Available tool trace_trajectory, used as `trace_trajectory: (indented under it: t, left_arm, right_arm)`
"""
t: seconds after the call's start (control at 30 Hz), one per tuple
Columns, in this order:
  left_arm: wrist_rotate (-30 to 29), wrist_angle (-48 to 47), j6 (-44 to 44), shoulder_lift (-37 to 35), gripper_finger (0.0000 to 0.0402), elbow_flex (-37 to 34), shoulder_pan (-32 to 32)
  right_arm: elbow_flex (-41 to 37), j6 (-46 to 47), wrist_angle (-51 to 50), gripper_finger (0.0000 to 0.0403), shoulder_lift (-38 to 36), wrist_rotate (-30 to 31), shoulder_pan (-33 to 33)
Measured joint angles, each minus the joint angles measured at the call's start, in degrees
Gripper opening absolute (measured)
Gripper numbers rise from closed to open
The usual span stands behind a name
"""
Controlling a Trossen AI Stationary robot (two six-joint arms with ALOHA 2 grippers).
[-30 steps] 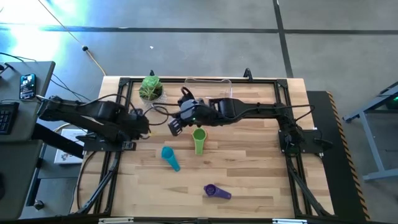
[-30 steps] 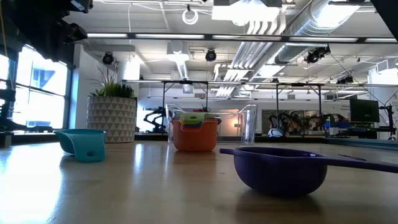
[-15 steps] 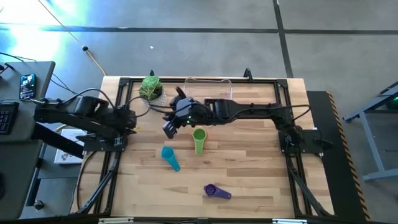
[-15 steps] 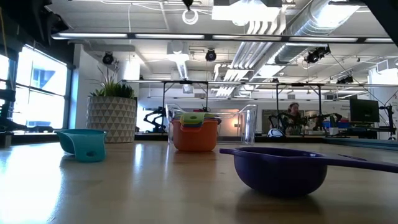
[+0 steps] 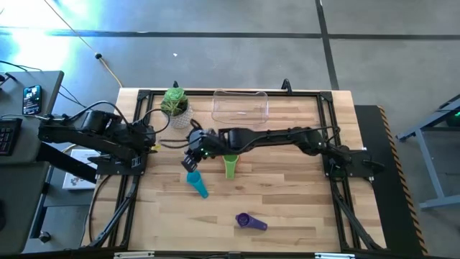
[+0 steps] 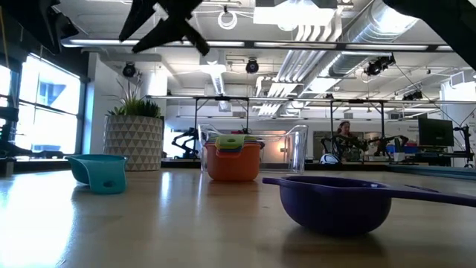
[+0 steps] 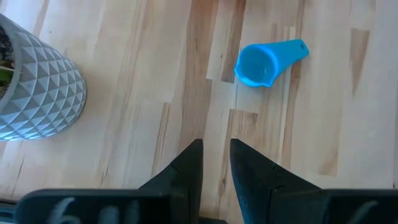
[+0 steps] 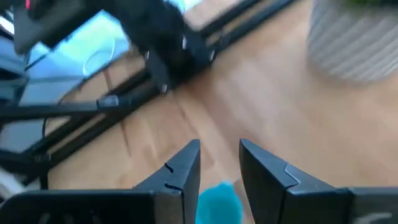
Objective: Nest measuring cups in basket
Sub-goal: Stack the blue measuring cup on top of the green measuring cup
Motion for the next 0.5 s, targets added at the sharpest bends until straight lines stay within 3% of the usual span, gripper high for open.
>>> trace_trajectory:
  t: [0.2,0.5]
  left_arm:
    - [-0.02,-0.02,-0.07,-0.02,0.007,0.0,0.0]
    - [-0.11,-0.04,-0.1,0.0,0.007,0.0,0.0]
  right_arm:
    - [0.0,4.33,-0.91,0.0102,4.19,-6.29,0.05]
    - [0.02,1.91,-2.64,0.0102,8.24,-6.62,0.39]
